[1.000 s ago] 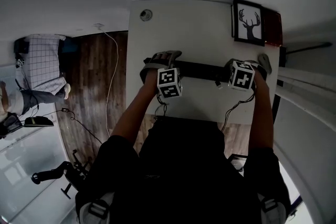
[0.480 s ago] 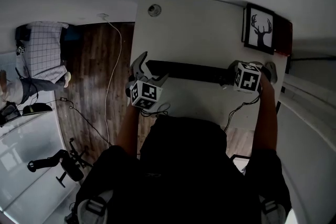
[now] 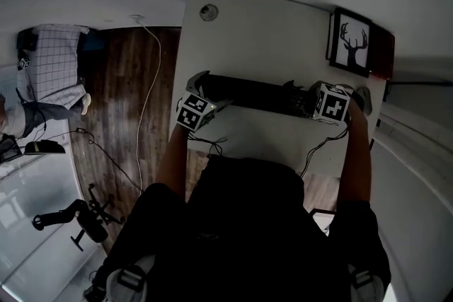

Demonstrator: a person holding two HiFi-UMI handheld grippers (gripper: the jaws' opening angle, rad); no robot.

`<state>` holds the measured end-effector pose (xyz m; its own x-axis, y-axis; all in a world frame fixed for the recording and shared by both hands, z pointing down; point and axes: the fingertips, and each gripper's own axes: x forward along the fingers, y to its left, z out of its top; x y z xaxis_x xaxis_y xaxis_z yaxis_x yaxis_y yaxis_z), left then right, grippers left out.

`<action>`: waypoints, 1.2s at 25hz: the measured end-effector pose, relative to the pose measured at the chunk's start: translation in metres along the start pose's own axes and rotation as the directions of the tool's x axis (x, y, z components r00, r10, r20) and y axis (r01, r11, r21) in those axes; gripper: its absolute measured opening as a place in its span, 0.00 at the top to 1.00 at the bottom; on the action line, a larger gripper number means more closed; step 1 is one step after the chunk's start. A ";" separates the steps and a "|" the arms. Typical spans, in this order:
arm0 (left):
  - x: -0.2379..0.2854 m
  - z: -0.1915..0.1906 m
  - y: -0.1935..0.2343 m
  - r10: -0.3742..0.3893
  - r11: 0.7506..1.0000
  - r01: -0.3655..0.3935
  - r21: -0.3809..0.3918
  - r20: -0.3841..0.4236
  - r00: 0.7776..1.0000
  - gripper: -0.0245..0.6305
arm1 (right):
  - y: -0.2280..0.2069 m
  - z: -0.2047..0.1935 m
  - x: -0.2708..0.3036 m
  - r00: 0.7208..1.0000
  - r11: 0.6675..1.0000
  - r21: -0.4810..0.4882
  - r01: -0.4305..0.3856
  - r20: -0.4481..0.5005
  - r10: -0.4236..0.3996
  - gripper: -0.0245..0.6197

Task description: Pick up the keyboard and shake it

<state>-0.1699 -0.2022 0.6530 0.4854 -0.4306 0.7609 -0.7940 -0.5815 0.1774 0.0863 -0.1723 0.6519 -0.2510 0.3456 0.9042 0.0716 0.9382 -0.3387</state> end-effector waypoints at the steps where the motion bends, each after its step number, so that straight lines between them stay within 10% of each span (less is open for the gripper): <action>1: 0.004 0.001 -0.001 -0.017 1.000 0.017 0.003 -0.006 1.000 0.22 | -0.001 -0.003 0.003 1.000 1.000 0.014 -0.002 -0.005 0.002 0.65; 17: 0.025 -0.008 0.002 -0.136 0.989 0.130 -0.076 -0.082 0.987 0.22 | -0.025 -0.012 0.006 0.977 0.977 0.036 0.209 0.026 -0.210 0.47; 30: 0.031 -0.008 0.005 -0.088 0.994 0.084 -0.068 -0.064 0.994 0.18 | -0.024 -0.019 0.002 0.859 0.859 0.051 0.509 0.025 -0.511 0.44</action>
<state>-0.1615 -0.2131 0.6821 0.5290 -0.3323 0.7808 -0.7734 -0.5675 0.2825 0.1021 -0.1936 0.6671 -0.2764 -0.1826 0.9435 -0.1157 0.9810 0.1559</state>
